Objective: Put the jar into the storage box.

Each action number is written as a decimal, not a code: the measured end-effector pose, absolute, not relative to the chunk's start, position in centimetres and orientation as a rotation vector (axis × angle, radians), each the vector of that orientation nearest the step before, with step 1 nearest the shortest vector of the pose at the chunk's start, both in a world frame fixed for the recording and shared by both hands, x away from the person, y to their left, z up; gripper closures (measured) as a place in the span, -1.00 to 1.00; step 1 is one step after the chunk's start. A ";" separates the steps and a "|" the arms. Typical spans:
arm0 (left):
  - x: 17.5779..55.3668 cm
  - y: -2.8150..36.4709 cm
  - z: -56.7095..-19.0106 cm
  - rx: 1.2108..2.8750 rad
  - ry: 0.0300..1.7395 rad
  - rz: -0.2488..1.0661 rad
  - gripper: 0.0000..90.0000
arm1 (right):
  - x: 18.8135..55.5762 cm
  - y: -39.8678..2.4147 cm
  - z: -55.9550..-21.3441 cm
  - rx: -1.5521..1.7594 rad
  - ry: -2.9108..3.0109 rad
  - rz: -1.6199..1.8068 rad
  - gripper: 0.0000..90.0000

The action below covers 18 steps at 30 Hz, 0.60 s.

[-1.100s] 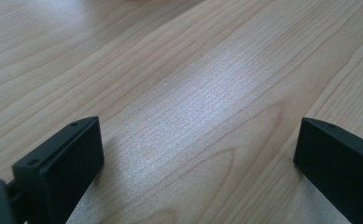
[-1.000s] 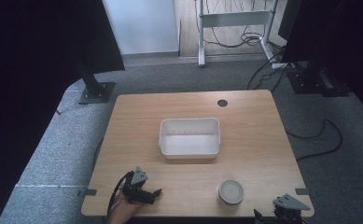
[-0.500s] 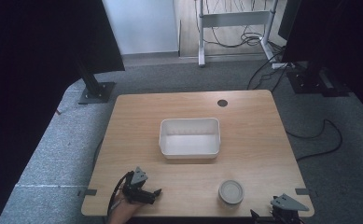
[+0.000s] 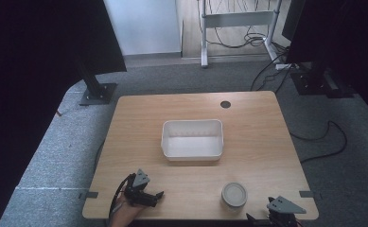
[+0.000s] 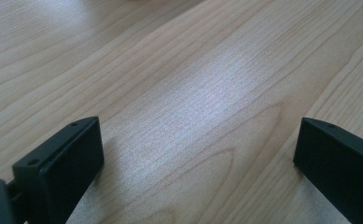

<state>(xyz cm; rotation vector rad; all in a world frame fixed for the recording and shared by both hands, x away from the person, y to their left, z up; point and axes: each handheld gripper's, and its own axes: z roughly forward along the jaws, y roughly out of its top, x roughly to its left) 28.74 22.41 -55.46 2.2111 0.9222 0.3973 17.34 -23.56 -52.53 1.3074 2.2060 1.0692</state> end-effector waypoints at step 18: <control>28.7 22.4 -55.5 2.211 0.922 0.397 -0.97 | 18.3 -20.9 -52.5 1.216 2.232 1.135 -0.99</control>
